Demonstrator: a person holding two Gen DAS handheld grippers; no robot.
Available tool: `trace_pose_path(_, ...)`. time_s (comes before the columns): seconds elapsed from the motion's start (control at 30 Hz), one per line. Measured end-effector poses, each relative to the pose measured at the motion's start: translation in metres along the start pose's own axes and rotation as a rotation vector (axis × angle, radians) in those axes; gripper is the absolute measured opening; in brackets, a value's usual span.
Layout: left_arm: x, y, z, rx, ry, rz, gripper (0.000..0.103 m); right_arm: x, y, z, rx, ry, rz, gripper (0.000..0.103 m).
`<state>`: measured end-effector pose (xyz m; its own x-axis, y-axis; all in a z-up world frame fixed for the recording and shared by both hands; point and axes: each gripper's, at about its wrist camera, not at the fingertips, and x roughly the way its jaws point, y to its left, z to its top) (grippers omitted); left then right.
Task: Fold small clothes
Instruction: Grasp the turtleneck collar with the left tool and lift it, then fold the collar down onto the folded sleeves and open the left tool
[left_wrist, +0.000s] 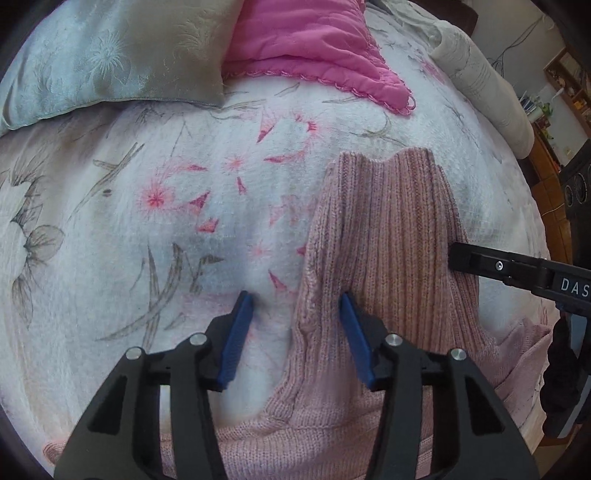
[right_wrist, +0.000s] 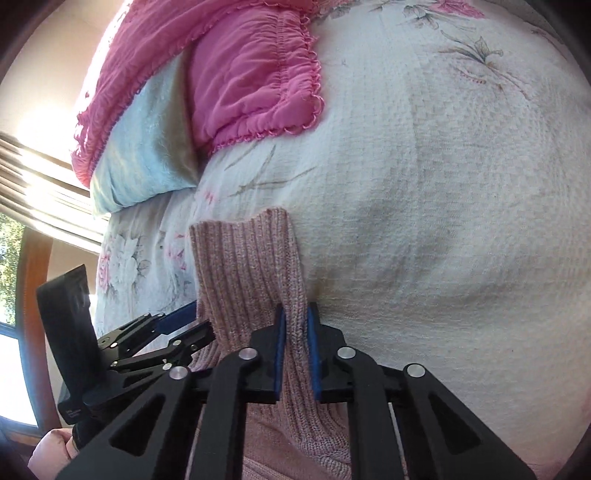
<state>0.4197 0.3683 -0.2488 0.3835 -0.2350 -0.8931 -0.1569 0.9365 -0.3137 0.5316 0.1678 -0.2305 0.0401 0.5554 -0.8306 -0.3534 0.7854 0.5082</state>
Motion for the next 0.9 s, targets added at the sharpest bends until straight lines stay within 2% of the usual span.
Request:
trace_pose_path(0.03,-0.005,0.001,-0.001,-0.007,-0.012,-0.026,0.02,-0.007,0.001,-0.004,-0.01,-0.024,0.03,0.007)
trace_pose_path(0.07,-0.01,0.003,-0.002,-0.018,-0.027,-0.047,0.012,-0.016,0.002,-0.009,-0.021,-0.05,0.052,0.007)
trace_pose_path(0.17,-0.039,0.011,-0.013,-0.042,-0.104,-0.14,0.008,-0.044,0.015,-0.032,-0.073,-0.116,0.158,0.007)
trace_pose_path(0.23,-0.066,0.008,-0.029,-0.018,-0.175,-0.193,0.008,-0.063,0.028,-0.052,-0.138,-0.151,0.203,0.007)
trace_pose_path(0.37,-0.118,-0.007,-0.078,0.097,-0.297,-0.201,0.008,-0.098,0.048,-0.099,-0.274,-0.197,0.23,0.007)
trace_pose_path(0.47,-0.142,-0.01,-0.125,0.148,-0.341,-0.182,0.008,-0.116,0.054,-0.138,-0.338,-0.202,0.224,0.007)
trace_pose_path(0.6,-0.157,-0.007,-0.183,0.188,-0.342,-0.156,0.008,-0.129,0.051,-0.186,-0.391,-0.168,0.204,0.007)
trace_pose_path(0.67,-0.157,-0.012,-0.209,0.229,-0.324,-0.151,0.008,-0.126,0.051,-0.212,-0.431,-0.126,0.166,0.007)
trace_pose_path(0.77,-0.148,-0.01,-0.246,0.27,-0.253,-0.113,0.008,-0.109,0.041,-0.247,-0.438,-0.02,0.109,0.012)
trace_pose_path(0.83,-0.139,-0.003,-0.266,0.267,-0.183,-0.098,0.009,-0.105,0.026,-0.266,-0.384,0.038,0.118,0.014)
trace_pose_path(0.9,-0.136,0.009,-0.285,0.253,-0.124,-0.071,0.009,-0.107,0.014,-0.28,-0.341,0.06,0.092,0.018)
